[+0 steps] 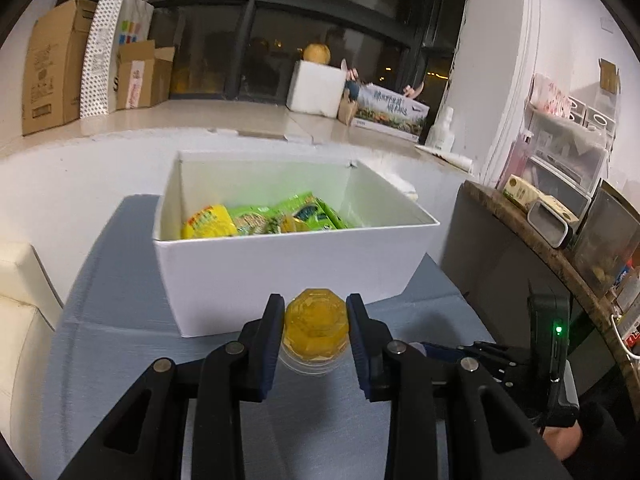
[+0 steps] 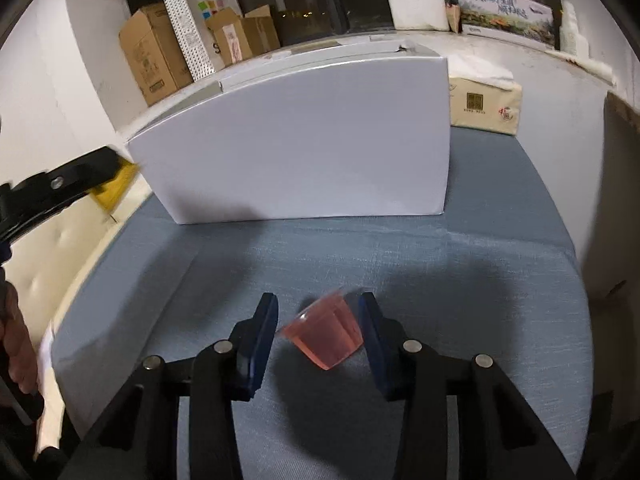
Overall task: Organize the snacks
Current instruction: 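Carry both jelly cups over the white box and open both tools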
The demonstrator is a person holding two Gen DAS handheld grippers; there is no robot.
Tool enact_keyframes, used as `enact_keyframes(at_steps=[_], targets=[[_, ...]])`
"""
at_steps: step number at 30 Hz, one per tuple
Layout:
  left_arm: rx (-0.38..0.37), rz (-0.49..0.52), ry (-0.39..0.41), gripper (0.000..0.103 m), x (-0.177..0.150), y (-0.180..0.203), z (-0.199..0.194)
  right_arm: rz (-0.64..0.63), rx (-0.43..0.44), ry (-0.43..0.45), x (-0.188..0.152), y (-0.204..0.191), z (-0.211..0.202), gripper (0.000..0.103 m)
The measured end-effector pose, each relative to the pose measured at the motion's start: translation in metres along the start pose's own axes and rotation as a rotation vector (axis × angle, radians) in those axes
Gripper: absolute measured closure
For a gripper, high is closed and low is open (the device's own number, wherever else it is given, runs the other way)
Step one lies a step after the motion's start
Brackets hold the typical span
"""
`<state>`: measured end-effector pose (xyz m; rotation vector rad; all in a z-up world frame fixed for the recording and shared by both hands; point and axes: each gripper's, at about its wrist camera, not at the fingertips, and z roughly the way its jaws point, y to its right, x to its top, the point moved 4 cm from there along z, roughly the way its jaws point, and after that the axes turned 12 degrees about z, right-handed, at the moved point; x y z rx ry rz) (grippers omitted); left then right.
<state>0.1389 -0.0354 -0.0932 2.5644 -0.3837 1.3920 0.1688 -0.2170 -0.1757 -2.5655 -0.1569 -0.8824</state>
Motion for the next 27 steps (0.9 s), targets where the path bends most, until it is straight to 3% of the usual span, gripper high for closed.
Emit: enact_keyframes(at_steps=[2,4,5,8,10,11,12,14,25,27], targets=[[-0.005,-0.01,0.002,0.068,-0.002,-0.003,-0.004,-0.019,0.005,0.008,-0.003,-0.004,-0.002,0.063],[-0.005,-0.016,0.008,0.068,-0.003,-0.007,-0.008,-0.022,0.012,0.023,-0.001,-0.008,-0.006,0.078],[-0.003,-0.016,0.012,0.068,-0.002,-0.009,-0.011,-0.029,0.022,0.035,0.0,-0.011,-0.01,0.1],[-0.001,-0.02,0.015,0.068,-0.002,-0.012,-0.013,-0.073,-0.034,0.044,0.002,-0.015,-0.009,0.1],[0.002,-0.023,0.017,0.068,-0.004,-0.013,-0.014,-0.052,-0.053,0.041,-0.003,-0.01,-0.005,0.096],[0.004,-0.023,0.015,0.068,-0.006,-0.014,-0.015,-0.034,-0.041,0.038,-0.006,-0.009,-0.006,0.086],[0.002,-0.026,0.014,0.068,-0.008,-0.014,-0.015,-0.028,-0.037,0.042,-0.007,-0.008,-0.008,0.061],[-0.002,-0.028,0.008,0.068,-0.011,-0.014,-0.015,-0.046,-0.041,0.075,-0.016,-0.009,-0.015,0.026],[-0.022,-0.015,-0.006,0.068,-0.019,-0.004,-0.012,-0.037,-0.084,0.02,-0.03,0.011,-0.007,0.025],[-0.024,-0.013,-0.008,0.068,-0.019,-0.003,-0.012,-0.024,-0.075,0.003,-0.035,0.016,-0.006,0.032]])
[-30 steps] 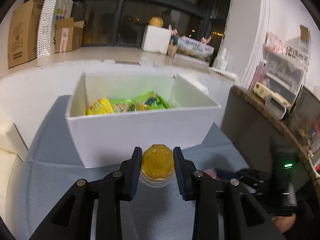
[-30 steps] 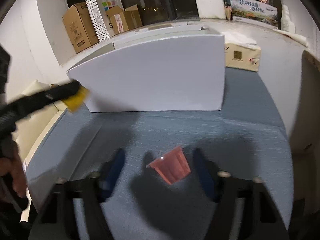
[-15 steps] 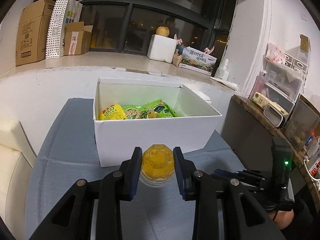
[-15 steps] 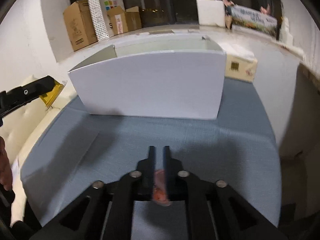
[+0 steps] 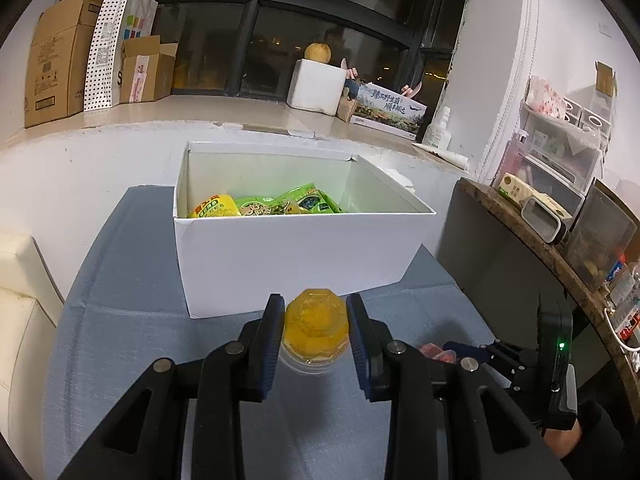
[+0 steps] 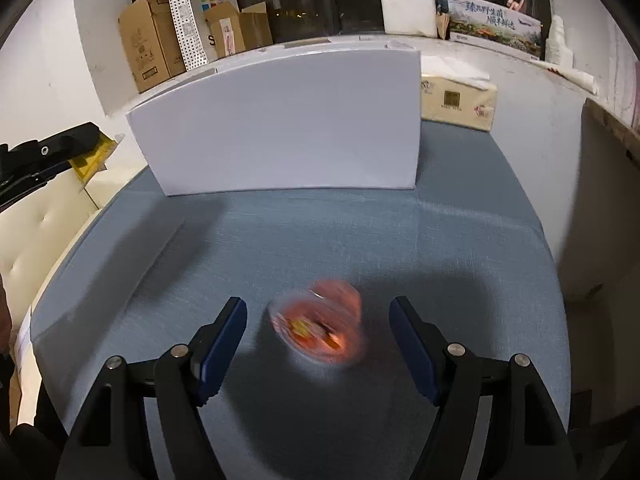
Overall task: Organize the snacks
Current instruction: 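Carry both jelly cups over the white box and open both tools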
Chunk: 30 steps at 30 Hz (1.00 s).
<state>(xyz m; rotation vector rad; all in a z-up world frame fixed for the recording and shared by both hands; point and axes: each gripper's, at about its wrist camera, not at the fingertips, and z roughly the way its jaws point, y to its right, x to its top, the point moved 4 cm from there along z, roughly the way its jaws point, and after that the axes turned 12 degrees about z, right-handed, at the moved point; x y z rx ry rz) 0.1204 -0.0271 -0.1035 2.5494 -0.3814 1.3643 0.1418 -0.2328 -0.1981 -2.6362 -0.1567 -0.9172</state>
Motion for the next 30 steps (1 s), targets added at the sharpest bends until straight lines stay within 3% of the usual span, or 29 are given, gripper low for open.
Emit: enact_keyframes(at_steps=[2,8,14,22,25,30], targets=[[-0.003,0.004,-0.002,0.068,0.0,0.002,0.001,0.009,-0.011,0.005,0.001,0.001,-0.001,0.054],[-0.008,0.005,-0.003,0.068,-0.001,0.003,0.001,0.007,0.029,0.009,0.002,-0.006,-0.007,0.054],[-0.005,0.016,0.004,0.068,0.008,0.002,0.001,-0.01,0.081,0.082,0.031,-0.024,-0.036,0.054],[0.011,0.022,0.05,0.068,0.082,-0.02,0.023,-0.062,0.136,0.215,0.133,-0.058,-0.059,0.054],[0.026,0.024,0.032,0.068,0.104,-0.034,0.045,-0.077,0.133,0.213,0.173,-0.069,-0.043,0.054],[0.063,0.046,-0.028,0.067,0.117,-0.052,0.083,-0.057,0.102,0.171,0.205,-0.065,-0.01,0.054]])
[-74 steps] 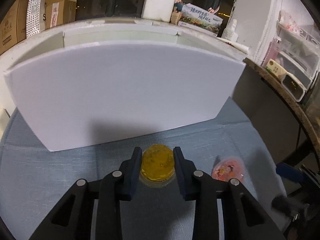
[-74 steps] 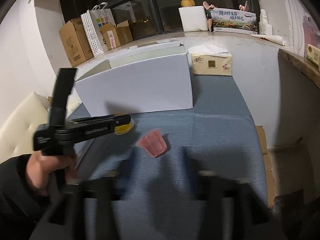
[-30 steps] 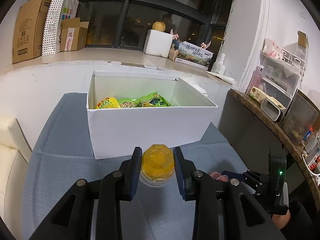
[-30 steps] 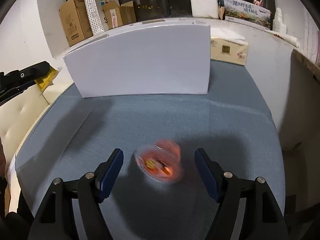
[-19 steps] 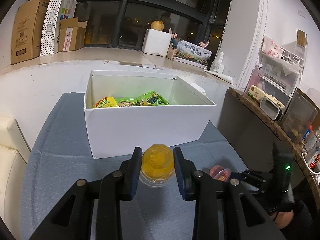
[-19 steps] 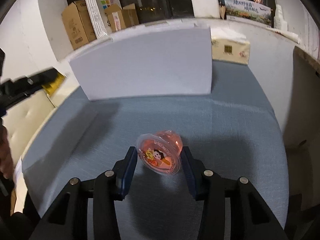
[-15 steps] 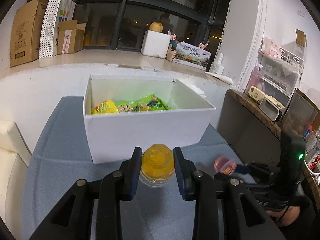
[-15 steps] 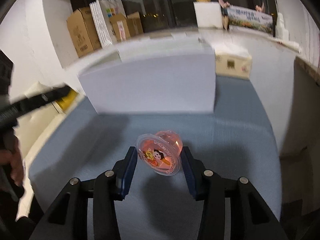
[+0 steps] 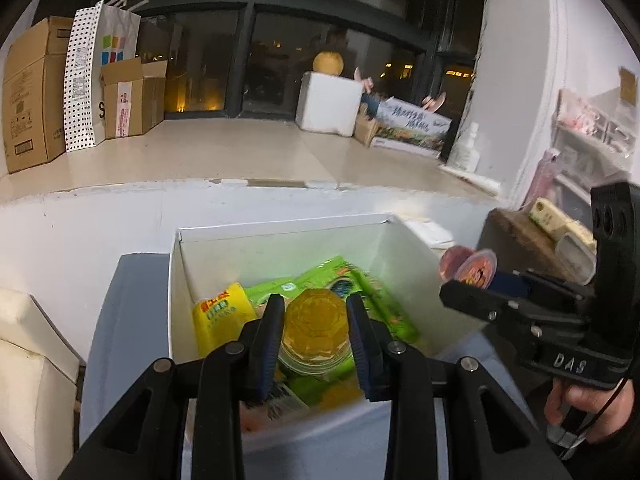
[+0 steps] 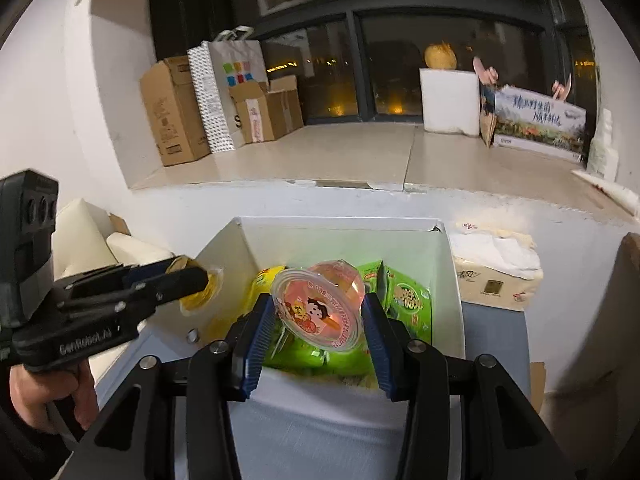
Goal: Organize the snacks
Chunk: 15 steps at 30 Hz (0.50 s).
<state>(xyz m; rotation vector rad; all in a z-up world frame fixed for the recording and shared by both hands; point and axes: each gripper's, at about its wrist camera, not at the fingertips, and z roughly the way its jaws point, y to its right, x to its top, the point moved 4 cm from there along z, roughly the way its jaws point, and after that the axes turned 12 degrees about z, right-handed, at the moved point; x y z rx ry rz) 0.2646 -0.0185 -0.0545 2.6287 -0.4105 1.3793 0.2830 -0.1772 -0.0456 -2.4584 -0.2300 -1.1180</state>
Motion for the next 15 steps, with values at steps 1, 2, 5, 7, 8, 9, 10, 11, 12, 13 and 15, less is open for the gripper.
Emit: enact_keyframes(at_steps=[1,2,5,7,8,9,10,11,12,13,15], targets=[[0.003,0.0,-0.013,0.067,-0.001,-0.002,0.006,0.001,-0.01,-0.005,0.001,0.004,0.006,0.054],[0.007,-0.005,-0.03,0.065,-0.002,-0.005,0.012,0.004,-0.028,-0.012,0.001,0.009,0.013,0.053],[0.034,-0.015,-0.085,0.0,-0.01,-0.012,0.024,0.043,-0.08,-0.037,0.0,0.024,0.021,0.022],[0.036,-0.029,-0.08,0.0,-0.015,-0.015,0.02,0.074,-0.072,-0.024,-0.003,0.031,0.016,0.0],[0.034,-0.034,-0.087,0.0,-0.018,-0.015,0.018,0.076,-0.074,-0.01,-0.004,0.033,0.012,0.0],[0.029,-0.042,-0.096,0.0,-0.019,-0.015,0.017,0.078,-0.086,0.0,-0.006,0.036,0.008,0.0],[0.028,-0.047,-0.097,0.0,-0.02,-0.015,0.013,0.082,-0.1,-0.001,-0.006,0.037,0.007,0.0],[0.033,-0.044,-0.09,0.0,-0.02,-0.014,0.009,0.088,-0.114,-0.001,-0.007,0.037,0.004,0.0],[0.04,-0.036,-0.084,0.0,-0.02,-0.013,0.005,0.092,-0.111,0.003,-0.008,0.037,0.001,0.0],[0.053,-0.027,-0.084,0.0,-0.02,-0.011,0.001,0.091,-0.107,0.008,-0.008,0.037,-0.001,0.0],[0.093,-0.008,-0.064,0.0,-0.017,-0.008,-0.011,0.077,-0.132,0.021,-0.01,0.035,-0.006,0.0]])
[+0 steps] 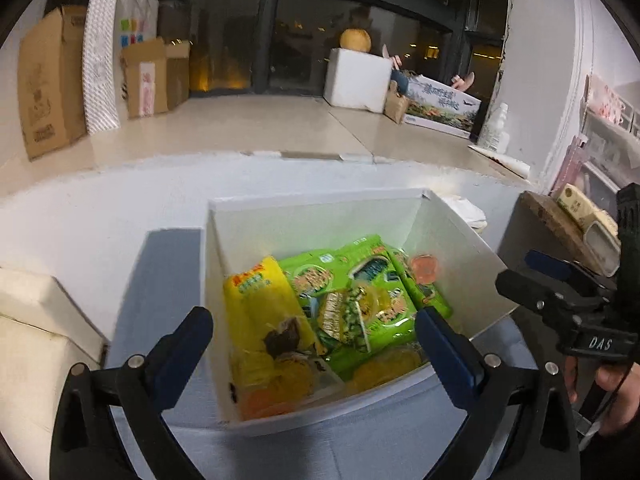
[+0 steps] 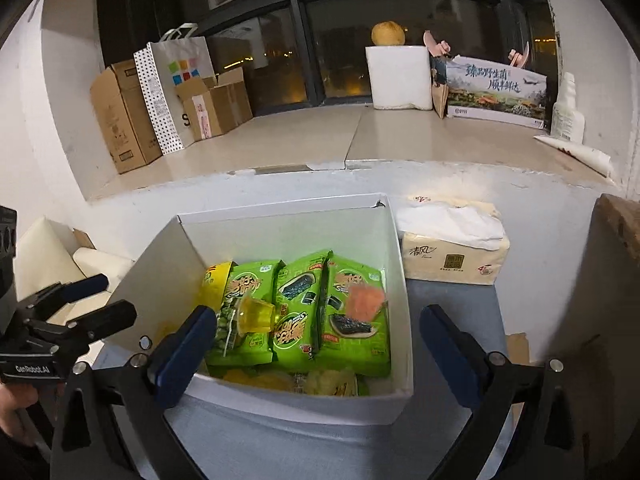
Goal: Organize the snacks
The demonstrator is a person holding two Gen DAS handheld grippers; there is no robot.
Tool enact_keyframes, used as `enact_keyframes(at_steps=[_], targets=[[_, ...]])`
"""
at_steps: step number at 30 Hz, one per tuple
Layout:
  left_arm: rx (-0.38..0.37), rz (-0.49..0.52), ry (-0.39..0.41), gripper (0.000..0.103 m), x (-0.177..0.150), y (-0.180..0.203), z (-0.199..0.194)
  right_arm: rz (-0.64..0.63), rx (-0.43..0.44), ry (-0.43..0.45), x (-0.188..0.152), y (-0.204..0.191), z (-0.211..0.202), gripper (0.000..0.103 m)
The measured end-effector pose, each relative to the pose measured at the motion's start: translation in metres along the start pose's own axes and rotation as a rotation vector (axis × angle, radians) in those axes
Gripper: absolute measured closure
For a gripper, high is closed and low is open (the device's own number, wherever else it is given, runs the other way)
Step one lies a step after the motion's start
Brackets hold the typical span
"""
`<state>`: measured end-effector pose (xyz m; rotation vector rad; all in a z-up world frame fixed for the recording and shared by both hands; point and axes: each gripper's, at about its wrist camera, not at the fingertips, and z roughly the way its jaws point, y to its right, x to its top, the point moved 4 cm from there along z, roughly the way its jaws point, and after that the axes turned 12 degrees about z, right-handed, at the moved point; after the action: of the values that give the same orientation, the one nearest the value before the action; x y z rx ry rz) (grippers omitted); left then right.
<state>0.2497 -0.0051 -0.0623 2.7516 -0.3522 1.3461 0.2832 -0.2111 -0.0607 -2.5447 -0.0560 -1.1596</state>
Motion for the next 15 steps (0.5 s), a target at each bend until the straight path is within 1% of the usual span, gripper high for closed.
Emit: enact_keyframes(at_steps=[2,5,6,7,8,9,10,12,14,15], targets=[[0.02,0.006,0.029,0.0,0.003,0.002,-0.012,-0.016,-0.025,0.002,-0.002,-0.002,-0.004,0.0],[0.102,0.039,0.049,0.0,0.005,0.007,-0.032,-0.048,-0.072,0.05,-0.008,-0.008,-0.021,0.0],[0.13,0.047,0.06,0.0,0.004,0.008,-0.04,-0.06,-0.101,0.068,-0.01,-0.011,-0.029,0.0],[0.145,0.047,0.068,0.0,0.003,0.008,-0.046,-0.07,-0.121,0.08,-0.012,-0.013,-0.036,0.0],[0.155,0.045,0.074,0.0,0.001,0.009,-0.054,-0.084,-0.133,0.105,-0.015,-0.017,-0.045,0.0],[0.169,0.048,0.089,0.0,-0.001,0.011,-0.063,-0.111,-0.124,0.143,-0.021,-0.023,-0.06,0.0],[0.184,0.054,0.107,0.0,-0.004,0.014,-0.072,-0.124,-0.119,0.158,-0.024,-0.025,-0.068,0.0],[0.173,0.064,0.125,0.0,-0.01,0.02,-0.089,-0.139,-0.122,0.198,-0.031,-0.032,-0.089,0.0],[0.151,0.055,0.124,0.0,-0.015,0.025,-0.101,-0.144,-0.102,0.203,-0.039,-0.038,-0.108,0.0],[0.129,0.04,0.123,0.0,-0.019,0.027,-0.109,-0.143,-0.088,0.199,-0.041,-0.04,-0.113,0.0]])
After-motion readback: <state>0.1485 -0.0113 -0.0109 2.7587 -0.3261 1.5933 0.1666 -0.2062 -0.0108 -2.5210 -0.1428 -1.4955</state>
